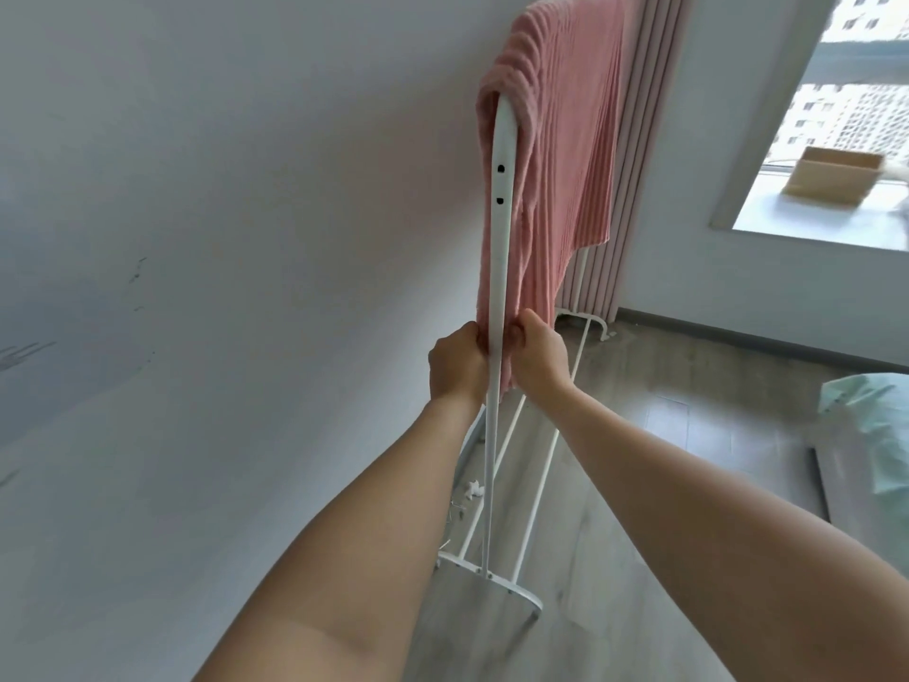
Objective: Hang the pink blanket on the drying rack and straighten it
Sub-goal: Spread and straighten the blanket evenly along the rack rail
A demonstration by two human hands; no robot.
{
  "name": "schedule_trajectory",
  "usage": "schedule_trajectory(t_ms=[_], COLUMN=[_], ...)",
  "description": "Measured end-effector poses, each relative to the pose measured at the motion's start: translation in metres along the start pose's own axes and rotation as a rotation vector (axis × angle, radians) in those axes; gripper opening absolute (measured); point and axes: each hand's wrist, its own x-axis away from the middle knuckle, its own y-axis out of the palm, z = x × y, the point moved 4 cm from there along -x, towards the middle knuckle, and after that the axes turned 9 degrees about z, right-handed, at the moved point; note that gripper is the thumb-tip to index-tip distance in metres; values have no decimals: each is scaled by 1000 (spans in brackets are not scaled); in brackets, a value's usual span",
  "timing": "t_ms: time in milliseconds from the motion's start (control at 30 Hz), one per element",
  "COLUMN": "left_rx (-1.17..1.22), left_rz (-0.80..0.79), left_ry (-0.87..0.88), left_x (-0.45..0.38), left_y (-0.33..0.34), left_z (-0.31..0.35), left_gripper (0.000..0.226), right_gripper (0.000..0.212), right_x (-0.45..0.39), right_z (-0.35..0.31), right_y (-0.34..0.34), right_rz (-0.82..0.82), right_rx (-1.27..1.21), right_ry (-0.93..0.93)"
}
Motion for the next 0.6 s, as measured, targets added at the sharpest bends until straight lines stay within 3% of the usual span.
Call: schedule_trajectory(t_ms=[100,200,300,433,600], left_rx=[-216,-235,-177,-334,-363], left_rz=[80,108,121,163,85], left_ry=[61,55,11,-94,-97], left_x=[7,19,35,57,74], left_y=[0,1,6,21,83], left_z=[-9,-12,-7,-5,32], left_gripper=[25,21,25,33,37], right_gripper=[22,20,20,22,28], right_x=[17,31,34,24,-7], right_z=[-11,-7,17,68,144], right_y=[-13,-22,-28,-54,-110], right_rz=[25,16,-5,-6,-32], right_rx=[36,54,52,123,220], right_ry=[-174,-228,-176,-25,154])
